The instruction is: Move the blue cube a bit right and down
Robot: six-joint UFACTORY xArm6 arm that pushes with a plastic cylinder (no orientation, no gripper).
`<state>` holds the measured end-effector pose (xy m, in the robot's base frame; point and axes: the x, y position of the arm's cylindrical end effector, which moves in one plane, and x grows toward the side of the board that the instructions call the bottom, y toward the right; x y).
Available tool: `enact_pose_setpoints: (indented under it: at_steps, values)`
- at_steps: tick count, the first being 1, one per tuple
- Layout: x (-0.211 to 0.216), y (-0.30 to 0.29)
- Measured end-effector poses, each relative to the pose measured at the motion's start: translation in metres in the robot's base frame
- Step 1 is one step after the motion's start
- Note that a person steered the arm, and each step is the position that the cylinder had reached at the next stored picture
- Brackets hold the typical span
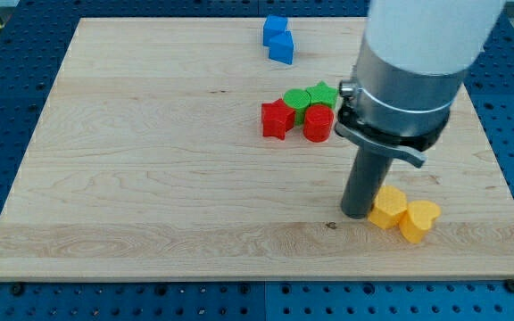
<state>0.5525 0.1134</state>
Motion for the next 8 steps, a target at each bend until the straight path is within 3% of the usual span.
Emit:
enact_pose_setpoints:
  at_steps: [2, 6, 8]
  values:
    - [-0.006, -0.051]
    - [-0.132, -0.159]
    - [-0.216, -0.192]
